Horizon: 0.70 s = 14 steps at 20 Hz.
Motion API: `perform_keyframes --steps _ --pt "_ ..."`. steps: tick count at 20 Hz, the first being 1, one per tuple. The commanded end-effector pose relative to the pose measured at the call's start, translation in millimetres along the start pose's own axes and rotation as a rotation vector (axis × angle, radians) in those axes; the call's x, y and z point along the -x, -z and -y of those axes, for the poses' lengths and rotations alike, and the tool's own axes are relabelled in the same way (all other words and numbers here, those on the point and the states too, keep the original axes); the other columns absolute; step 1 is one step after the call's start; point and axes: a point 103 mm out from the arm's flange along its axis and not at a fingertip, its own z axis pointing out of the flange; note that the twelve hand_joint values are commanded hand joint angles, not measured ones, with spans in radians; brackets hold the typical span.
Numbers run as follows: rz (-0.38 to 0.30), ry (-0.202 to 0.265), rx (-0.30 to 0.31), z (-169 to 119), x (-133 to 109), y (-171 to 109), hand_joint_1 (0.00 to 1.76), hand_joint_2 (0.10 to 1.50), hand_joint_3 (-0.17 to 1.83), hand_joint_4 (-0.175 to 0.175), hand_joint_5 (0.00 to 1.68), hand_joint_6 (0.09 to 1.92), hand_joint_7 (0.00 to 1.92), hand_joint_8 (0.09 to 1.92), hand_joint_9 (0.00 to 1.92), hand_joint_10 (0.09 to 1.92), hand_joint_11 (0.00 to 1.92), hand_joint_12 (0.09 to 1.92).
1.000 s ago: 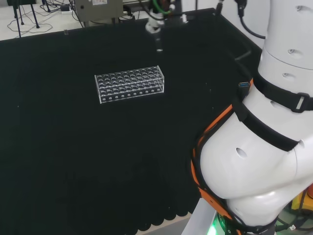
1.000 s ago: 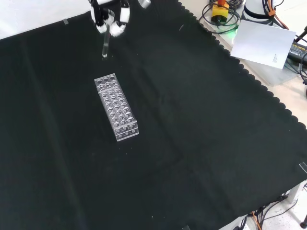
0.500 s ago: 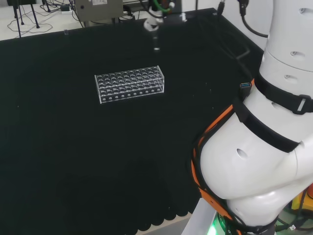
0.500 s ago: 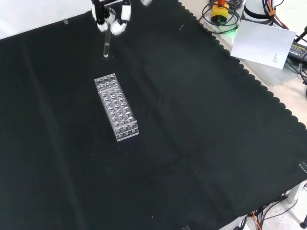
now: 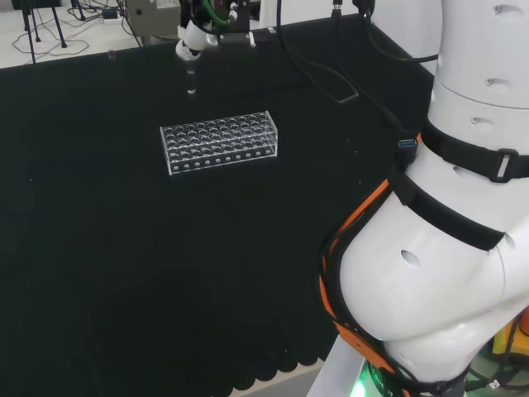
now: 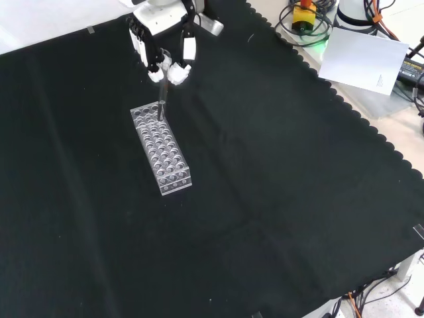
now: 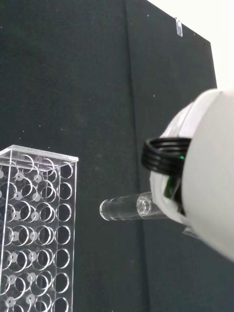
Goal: Shake the test tube.
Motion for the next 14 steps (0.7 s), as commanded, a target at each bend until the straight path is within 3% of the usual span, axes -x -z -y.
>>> perform_keyframes --steps 1,6,9,14 --pt "0.067 -0.081 -0.031 6.0 38.5 -3.2 1.25 0.58 0.68 -0.175 1.49 0.26 1.80 0.37 1.66 0.69 1.44 0.91" --pt "0.146 -0.222 -0.054 26.2 103.7 5.1 1.25 0.58 0.68 -0.175 1.49 0.26 1.80 0.36 1.66 0.69 1.44 0.91" --pt "0.182 -0.283 -0.054 37.4 131.1 14.3 1.25 0.58 0.68 -0.175 1.49 0.26 1.80 0.36 1.66 0.70 1.44 0.91" --pt "0.195 -0.303 -0.049 41.5 140.9 21.5 1.25 0.58 0.68 -0.175 1.49 0.26 1.80 0.36 1.66 0.70 1.44 0.91"
